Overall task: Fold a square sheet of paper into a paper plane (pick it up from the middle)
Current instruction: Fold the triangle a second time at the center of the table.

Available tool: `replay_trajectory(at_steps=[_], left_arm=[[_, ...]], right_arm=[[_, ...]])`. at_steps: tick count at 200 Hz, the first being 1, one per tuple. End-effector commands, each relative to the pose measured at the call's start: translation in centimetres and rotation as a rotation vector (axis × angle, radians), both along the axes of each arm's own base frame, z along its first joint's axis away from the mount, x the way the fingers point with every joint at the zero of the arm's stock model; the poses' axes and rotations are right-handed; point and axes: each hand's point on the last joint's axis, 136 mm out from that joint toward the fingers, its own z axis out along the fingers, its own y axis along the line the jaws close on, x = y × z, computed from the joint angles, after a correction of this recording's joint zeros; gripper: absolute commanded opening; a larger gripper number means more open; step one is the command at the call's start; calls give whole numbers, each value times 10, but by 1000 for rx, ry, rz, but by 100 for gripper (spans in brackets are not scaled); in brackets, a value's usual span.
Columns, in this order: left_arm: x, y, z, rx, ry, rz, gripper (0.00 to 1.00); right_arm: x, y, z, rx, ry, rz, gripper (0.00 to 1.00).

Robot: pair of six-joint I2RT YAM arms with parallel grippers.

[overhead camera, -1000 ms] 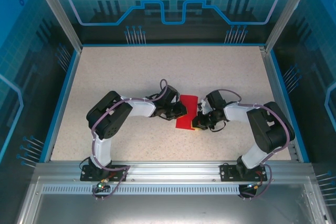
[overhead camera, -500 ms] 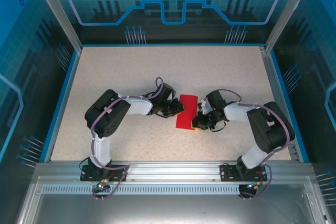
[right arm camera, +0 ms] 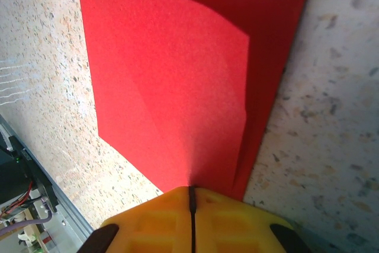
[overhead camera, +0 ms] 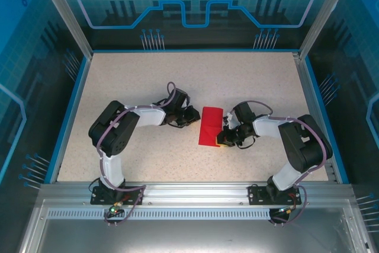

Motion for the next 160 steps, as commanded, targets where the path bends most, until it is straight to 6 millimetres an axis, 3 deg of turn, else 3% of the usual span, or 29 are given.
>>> replay_trajectory(at_steps=[1, 23, 50, 81, 122, 160], left_arm=[[1, -13, 39, -33, -83, -52, 20], [-12, -41, 45, -63, -84, -147, 20], [-26, -61, 24, -54, -37, -206, 18], [-28, -57, -6, -13, 23, -183, 17], [-32, -49, -27, 37, 69, -170, 16], [-36, -42, -35, 63, 86, -159, 16]], right_arm=[[-14, -16, -17, -73, 91, -24, 7], [-12, -14, -15, -63, 87, -27, 8], [-8, -12, -10, -49, 74, -32, 9], [2, -4, 5, -9, 39, -34, 10], [15, 13, 33, 38, -30, -13, 12], [23, 31, 31, 42, -26, 4, 13]])
